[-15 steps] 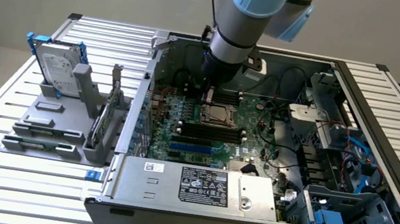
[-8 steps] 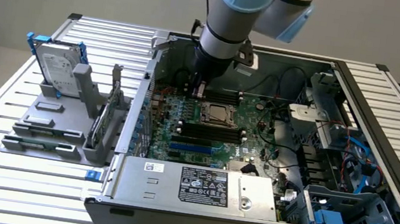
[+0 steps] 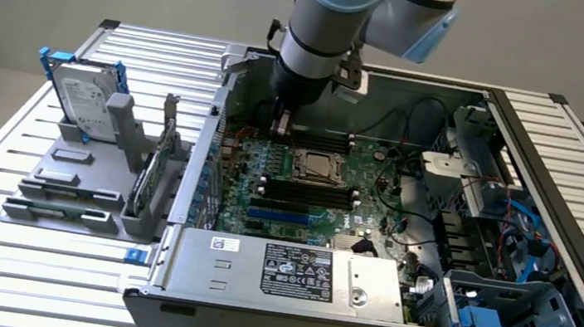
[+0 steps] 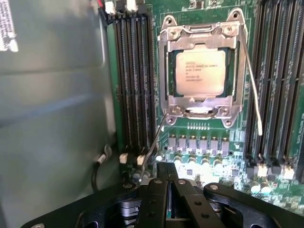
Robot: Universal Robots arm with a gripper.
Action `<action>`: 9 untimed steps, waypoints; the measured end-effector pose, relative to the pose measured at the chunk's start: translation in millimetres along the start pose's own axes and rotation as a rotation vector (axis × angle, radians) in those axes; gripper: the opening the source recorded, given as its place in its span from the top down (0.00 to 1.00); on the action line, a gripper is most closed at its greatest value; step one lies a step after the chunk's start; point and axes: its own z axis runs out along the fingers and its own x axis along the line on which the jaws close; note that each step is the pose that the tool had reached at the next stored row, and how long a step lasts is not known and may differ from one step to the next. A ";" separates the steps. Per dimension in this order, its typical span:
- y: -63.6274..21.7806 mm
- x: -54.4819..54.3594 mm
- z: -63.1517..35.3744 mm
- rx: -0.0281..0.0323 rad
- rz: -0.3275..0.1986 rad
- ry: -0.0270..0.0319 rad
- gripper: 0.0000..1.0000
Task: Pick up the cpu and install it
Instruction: 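Install the first cpu locking lever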
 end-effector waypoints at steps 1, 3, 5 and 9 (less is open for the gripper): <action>-1.7 0.1 -0.5 -0.0007 0.003 0.0052 0.89; -4.5 0.3 -1.1 -0.0028 0.011 0.0142 0.89; -6.5 0.2 -1.1 -0.0063 0.024 0.0198 0.89; -8.1 0.1 -0.8 -0.0158 0.058 0.0276 0.89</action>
